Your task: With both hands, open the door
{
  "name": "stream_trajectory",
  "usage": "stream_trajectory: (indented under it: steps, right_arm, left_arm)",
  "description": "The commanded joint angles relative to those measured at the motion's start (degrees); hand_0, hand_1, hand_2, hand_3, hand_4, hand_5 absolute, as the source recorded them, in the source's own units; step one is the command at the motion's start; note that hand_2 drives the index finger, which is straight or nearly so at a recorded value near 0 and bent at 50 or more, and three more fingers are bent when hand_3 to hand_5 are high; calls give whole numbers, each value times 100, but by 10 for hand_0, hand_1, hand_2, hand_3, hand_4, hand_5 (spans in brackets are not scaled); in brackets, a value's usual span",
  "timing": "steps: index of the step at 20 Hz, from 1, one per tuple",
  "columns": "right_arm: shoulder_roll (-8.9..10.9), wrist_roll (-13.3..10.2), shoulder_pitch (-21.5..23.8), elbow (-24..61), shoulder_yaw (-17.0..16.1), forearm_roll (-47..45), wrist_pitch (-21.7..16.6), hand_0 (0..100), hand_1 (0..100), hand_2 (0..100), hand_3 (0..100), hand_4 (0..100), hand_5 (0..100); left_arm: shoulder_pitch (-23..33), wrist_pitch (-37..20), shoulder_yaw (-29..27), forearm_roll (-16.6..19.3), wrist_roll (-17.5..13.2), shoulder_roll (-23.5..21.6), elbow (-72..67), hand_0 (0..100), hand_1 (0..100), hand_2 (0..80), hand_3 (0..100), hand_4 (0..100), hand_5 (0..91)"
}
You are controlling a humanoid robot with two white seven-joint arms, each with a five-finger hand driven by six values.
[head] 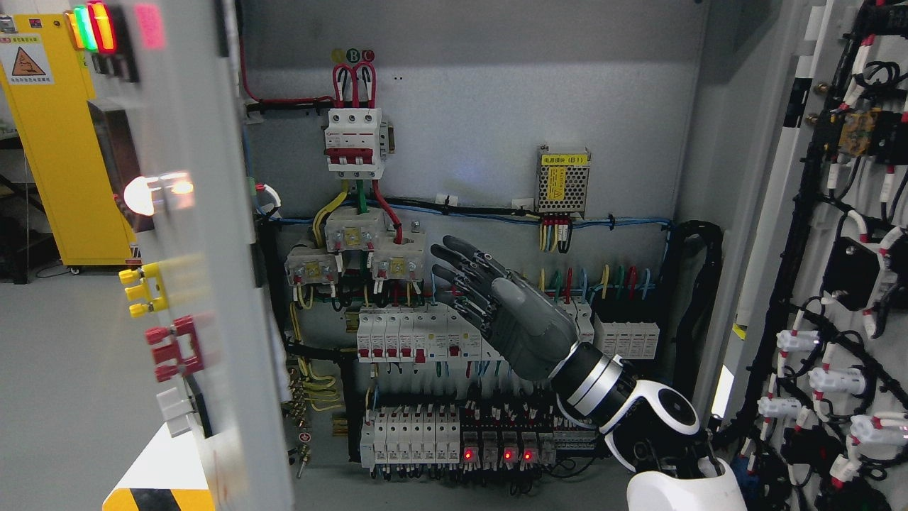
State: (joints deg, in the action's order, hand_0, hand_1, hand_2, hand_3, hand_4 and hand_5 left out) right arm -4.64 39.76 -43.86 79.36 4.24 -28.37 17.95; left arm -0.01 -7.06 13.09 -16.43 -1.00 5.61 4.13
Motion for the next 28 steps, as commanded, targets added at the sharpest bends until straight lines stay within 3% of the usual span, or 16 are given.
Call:
stream_trajectory:
  steps: [1,6,10,19,23,28]
  right_arm:
    - [94,-12,281,325,541,-108,-2,0,500,40,0,0,0]
    - [542,-38,791,949,1710,-108,-63,0,500,40,0,0,0]
    - [543,-38,1098,1231,2150,-117,-63,0,500,40,0,0,0]
    - [332,-65,1310,1249,3521,-117,-72,0,500,40,0,0,0]
    - [-106,-108,1363,1170,3741,-108,-72,0,500,40,0,0,0]
    - [-353,-451,1345,1082,4067,-117,-81,0,500,40,0,0,0]
  left_arm:
    - [194,3,1,0,3,2,0,120,556,0,0,0,0]
    - [168,3,-8,9,3,2,0,120,556,0,0,0,0]
    - [168,3,10,0,3,10,17,120,556,0,0,0,0]
    - [98,3,18,17,3,19,17,120,556,0,0,0,0]
    - [-17,3,18,0,3,37,17,120,556,0,0,0,0]
    - [-17,3,-8,9,3,28,0,120,556,0,0,0,0]
